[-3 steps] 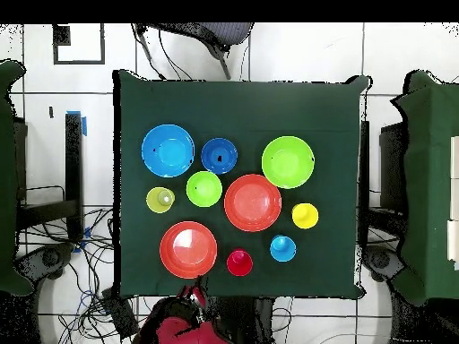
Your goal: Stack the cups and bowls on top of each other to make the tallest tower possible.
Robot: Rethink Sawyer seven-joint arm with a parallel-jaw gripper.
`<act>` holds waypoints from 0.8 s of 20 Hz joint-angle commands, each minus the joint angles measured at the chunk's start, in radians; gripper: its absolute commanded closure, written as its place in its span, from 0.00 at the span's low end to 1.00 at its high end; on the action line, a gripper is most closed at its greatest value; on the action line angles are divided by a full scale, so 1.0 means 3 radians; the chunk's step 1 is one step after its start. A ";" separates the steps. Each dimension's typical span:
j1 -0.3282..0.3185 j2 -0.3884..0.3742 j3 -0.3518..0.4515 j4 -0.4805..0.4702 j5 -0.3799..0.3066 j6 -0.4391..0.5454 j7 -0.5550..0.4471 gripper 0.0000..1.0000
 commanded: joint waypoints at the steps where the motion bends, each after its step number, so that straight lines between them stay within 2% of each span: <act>1: 0.0132 0.0249 -0.0226 -0.0187 0.0053 -0.0219 0.0511 0.00; 10: 0.0224 0.0237 -0.0340 -0.0232 0.0068 -0.0279 0.0469 0.00; 12: 0.0198 0.0241 -0.0355 -0.0233 0.0035 -0.0295 0.0456 0.00; 15: -0.0002 0.0358 -0.0328 -0.0218 -0.0136 -0.0400 0.0422 0.00; 16: 0.0007 0.0389 -0.0345 -0.0213 -0.0139 -0.0443 0.0426 0.00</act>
